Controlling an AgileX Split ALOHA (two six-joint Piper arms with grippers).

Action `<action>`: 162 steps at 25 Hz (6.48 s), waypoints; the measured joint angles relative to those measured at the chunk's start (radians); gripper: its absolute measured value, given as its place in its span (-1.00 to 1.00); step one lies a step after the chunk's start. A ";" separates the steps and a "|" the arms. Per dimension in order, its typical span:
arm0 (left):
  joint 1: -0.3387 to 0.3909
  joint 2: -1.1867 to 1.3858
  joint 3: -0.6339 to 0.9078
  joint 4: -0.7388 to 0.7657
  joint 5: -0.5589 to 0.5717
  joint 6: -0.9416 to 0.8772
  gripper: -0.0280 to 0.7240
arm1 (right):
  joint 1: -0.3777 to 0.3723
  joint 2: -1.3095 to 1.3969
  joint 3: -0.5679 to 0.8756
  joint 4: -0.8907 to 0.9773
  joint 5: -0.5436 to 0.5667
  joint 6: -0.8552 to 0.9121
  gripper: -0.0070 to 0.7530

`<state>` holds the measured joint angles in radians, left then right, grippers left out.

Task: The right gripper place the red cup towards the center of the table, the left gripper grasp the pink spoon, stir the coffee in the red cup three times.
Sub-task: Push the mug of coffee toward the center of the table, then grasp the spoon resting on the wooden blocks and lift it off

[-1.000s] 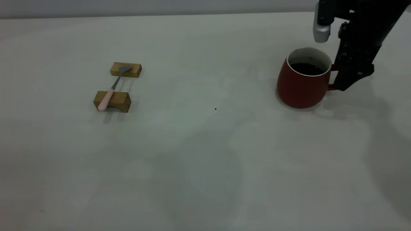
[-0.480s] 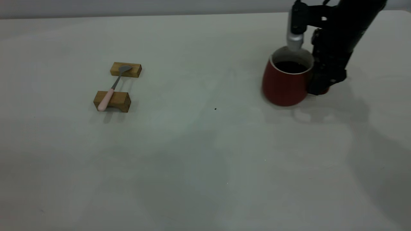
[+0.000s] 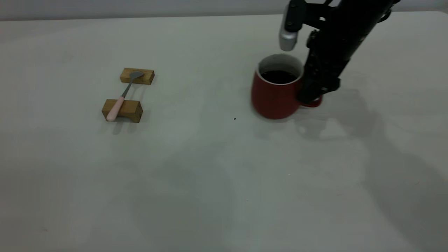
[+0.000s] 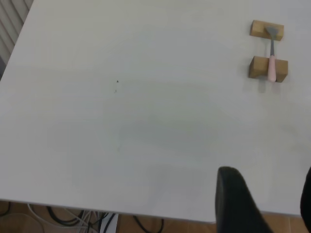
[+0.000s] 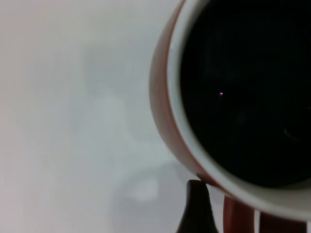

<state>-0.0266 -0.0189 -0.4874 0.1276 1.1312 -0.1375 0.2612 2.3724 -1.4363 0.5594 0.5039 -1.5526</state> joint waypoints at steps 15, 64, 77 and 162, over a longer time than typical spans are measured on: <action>0.000 0.000 0.000 0.000 0.000 0.001 0.15 | 0.052 -0.007 0.000 0.201 0.016 -0.069 0.59; 0.000 0.000 0.000 0.000 0.000 0.000 0.15 | -0.213 -2.205 0.898 -0.427 0.639 1.383 0.58; 0.000 0.000 0.000 0.000 0.000 0.001 0.15 | -0.223 -2.352 0.966 -0.457 0.635 1.409 0.58; -0.194 2.284 -0.716 -0.146 -0.761 -0.023 0.65 | -0.223 -2.353 0.966 -0.456 0.632 1.410 0.56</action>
<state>-0.2203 2.2653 -1.2035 -0.0185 0.3704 -0.1601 0.0378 0.0190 -0.4699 0.1033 1.1363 -0.1423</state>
